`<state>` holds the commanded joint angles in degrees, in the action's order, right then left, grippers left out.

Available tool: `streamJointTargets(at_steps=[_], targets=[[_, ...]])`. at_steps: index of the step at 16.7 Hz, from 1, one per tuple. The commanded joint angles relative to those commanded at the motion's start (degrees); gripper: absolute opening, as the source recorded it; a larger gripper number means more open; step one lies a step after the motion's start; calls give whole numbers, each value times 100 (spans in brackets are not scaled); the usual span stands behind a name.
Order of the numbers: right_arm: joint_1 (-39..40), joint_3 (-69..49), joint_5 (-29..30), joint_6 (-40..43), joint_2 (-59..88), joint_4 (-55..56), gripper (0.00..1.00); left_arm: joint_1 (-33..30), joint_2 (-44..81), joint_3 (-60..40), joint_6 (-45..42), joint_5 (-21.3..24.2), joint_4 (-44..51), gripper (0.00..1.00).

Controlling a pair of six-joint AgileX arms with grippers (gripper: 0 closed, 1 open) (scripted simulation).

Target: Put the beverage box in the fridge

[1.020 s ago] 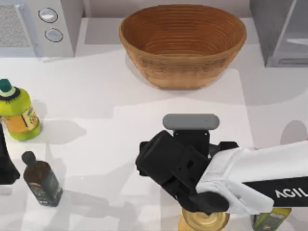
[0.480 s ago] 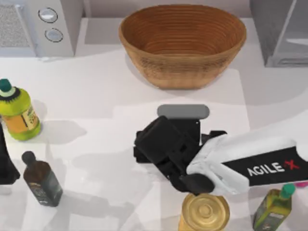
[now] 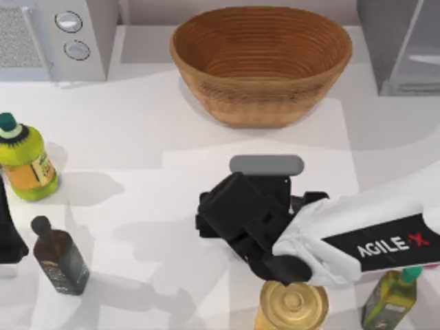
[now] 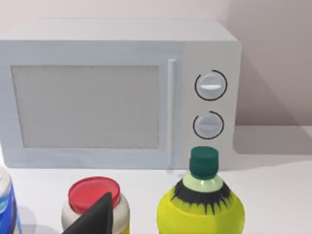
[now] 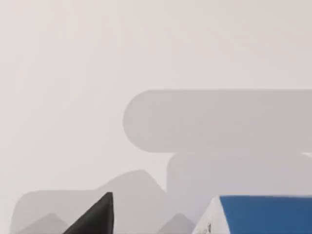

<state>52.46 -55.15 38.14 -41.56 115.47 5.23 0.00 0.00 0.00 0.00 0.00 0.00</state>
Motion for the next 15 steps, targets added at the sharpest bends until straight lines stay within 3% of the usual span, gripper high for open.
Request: streamJointTargets(at_steps=[12, 15], targets=[[0, 0, 0, 0, 0, 0, 2, 0, 0, 0, 0, 0, 0, 100], [0, 0, 0, 0, 0, 0, 0, 0, 0, 0, 0, 0, 0, 100]])
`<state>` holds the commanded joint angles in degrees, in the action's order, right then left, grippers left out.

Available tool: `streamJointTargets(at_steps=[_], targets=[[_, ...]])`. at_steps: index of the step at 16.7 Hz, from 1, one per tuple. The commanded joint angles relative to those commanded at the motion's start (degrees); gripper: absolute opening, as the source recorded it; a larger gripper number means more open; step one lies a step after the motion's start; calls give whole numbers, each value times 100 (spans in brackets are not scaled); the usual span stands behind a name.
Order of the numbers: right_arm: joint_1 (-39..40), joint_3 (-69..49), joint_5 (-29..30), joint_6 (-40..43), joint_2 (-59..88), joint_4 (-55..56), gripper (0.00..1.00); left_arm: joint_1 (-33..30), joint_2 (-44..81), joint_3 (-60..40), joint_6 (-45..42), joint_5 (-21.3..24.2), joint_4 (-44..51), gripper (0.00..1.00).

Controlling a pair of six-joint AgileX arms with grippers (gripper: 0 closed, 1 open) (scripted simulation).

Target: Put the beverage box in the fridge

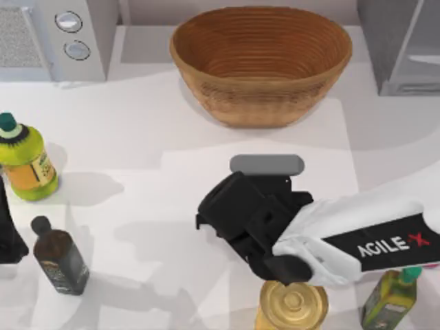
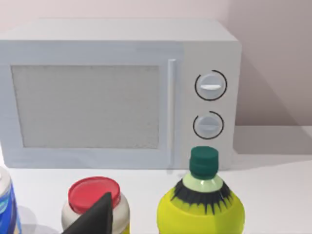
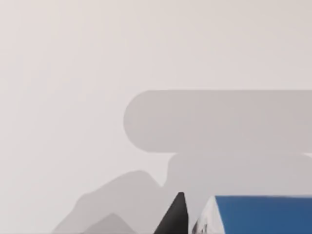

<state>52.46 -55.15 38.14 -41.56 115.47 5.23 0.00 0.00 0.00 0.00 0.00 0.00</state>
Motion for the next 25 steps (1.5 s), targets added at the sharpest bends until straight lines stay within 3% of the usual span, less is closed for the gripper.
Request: streamJointTargets(at_steps=[9, 19, 25], targets=[[20, -131, 24, 22, -76, -215, 0, 0, 0, 0, 0, 0, 0, 100], [63, -1728, -88, -275, -1740, -2973, 0, 0, 0, 0, 0, 0, 0, 100], [-12, -1700, -28, 30, -1666, -3347, 0, 0, 0, 0, 0, 0, 0, 100]])
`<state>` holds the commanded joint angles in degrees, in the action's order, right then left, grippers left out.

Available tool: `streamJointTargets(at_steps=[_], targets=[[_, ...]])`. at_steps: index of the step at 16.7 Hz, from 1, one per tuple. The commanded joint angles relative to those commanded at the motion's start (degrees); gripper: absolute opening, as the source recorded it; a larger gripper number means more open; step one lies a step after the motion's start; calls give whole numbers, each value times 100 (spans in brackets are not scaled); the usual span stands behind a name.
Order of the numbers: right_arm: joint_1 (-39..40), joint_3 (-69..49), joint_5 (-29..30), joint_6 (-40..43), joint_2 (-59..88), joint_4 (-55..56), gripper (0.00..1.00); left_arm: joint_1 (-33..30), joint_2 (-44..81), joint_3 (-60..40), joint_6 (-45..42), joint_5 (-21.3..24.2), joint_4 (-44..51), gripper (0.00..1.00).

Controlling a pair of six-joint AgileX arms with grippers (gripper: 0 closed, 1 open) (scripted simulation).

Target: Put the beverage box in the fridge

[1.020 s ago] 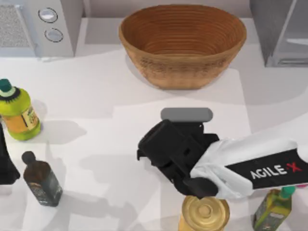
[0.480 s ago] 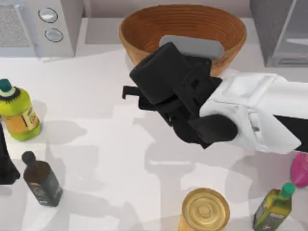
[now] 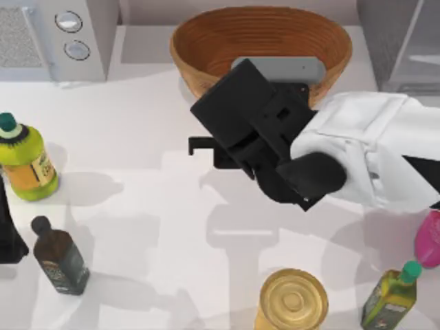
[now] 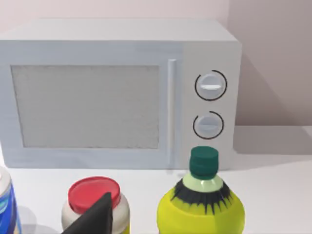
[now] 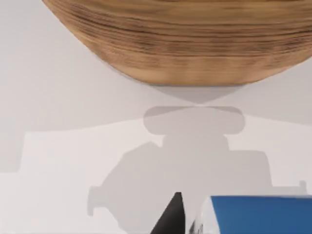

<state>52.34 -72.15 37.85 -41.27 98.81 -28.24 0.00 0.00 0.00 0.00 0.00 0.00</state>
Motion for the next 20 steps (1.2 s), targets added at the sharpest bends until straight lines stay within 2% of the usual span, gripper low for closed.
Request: streamJointTargets(at_steps=[6, 10, 15, 20], targets=[[5, 155, -77, 56, -183, 85, 0, 0, 0, 0, 0, 0, 0, 100], [-299, 1103, -566, 469, -1276, 570, 0, 0, 0, 0, 0, 0, 0, 100], [-1388, 3135, -1638, 1347, -3970, 1525, 0, 0, 0, 0, 0, 0, 0, 100], [-2935, 5219, -2701, 2490, -6757, 2272, 0, 0, 0, 0, 0, 0, 0, 100]])
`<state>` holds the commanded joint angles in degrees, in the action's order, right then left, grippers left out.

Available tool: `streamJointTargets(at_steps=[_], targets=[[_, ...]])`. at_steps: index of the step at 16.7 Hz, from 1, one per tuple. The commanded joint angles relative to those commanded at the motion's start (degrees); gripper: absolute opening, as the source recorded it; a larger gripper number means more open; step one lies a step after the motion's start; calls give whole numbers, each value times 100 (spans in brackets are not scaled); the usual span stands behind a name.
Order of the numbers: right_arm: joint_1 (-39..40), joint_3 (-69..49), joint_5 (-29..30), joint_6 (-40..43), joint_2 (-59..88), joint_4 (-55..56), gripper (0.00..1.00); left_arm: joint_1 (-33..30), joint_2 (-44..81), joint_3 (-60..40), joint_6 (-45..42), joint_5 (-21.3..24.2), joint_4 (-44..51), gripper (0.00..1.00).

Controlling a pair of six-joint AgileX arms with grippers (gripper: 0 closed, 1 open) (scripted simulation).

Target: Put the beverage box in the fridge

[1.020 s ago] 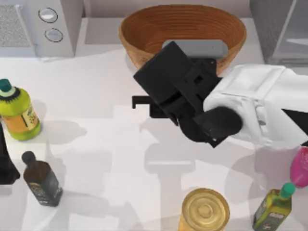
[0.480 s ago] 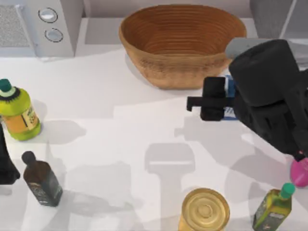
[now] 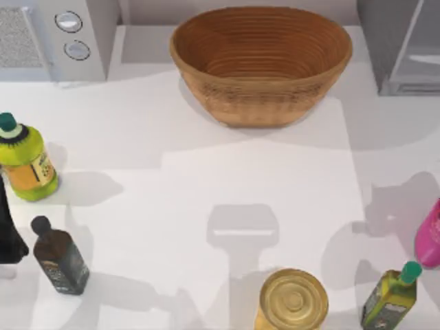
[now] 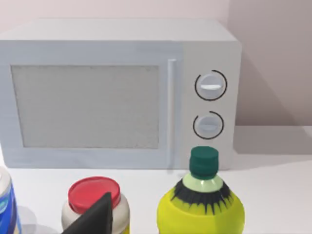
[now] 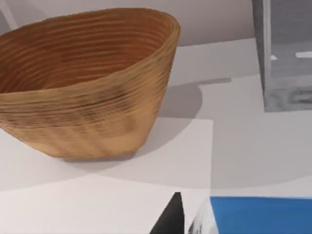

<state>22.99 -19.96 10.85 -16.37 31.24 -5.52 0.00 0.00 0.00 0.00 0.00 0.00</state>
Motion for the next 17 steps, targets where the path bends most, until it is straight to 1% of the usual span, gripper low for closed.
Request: streamJointTargets(at_steps=[4, 8, 11, 17], targets=[[-1235, 1270, -637, 929, -1759, 319, 0, 0, 0, 0, 0, 0, 0, 100], [-2088, 1895, -1007, 1517, -2860, 509, 0, 0, 0, 0, 0, 0, 0, 100], [-2299, 1996, -1085, 1637, -3124, 552, 0, 0, 0, 0, 0, 0, 0, 100], [-2290, 1969, -1088, 1635, -3042, 571, 0, 0, 0, 0, 0, 0, 0, 100]])
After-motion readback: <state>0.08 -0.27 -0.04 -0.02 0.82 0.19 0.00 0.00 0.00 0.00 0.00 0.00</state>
